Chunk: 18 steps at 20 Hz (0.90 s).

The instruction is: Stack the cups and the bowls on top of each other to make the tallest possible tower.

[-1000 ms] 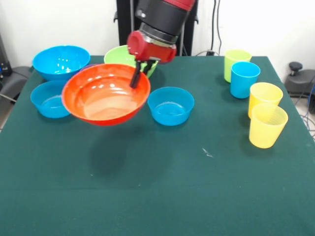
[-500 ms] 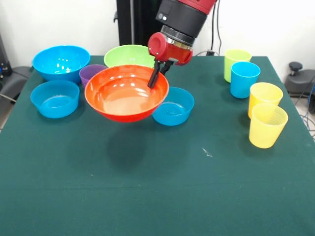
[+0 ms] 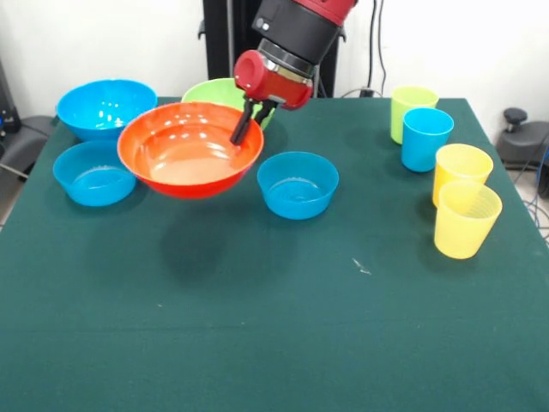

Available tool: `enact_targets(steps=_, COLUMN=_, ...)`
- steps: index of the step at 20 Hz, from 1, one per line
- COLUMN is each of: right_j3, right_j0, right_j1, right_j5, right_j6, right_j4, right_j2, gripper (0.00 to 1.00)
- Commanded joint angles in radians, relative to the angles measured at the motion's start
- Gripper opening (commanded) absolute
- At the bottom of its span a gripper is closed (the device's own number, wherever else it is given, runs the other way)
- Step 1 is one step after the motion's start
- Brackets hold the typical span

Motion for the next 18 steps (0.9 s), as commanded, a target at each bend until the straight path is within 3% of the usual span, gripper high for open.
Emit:
enact_targets(steps=1, right_j3=-0.079, right_j0=0.023, right_j1=0.034, right_j5=-0.051, right_j6=0.133, right_j4=0.014, right_j2=-0.002, gripper=0.0)
enact_targets(steps=11, right_j3=-0.081, right_j0=0.049, right_j1=0.055, right_j5=-0.062, right_j6=0.148, right_j4=0.033, right_j2=-0.047, gripper=0.0)
enact_targets(steps=18, right_j3=-0.068, right_j0=0.024, right_j1=0.022, right_j5=-0.043, right_j6=0.123, right_j4=0.036, right_j2=-0.014, gripper=0.0)
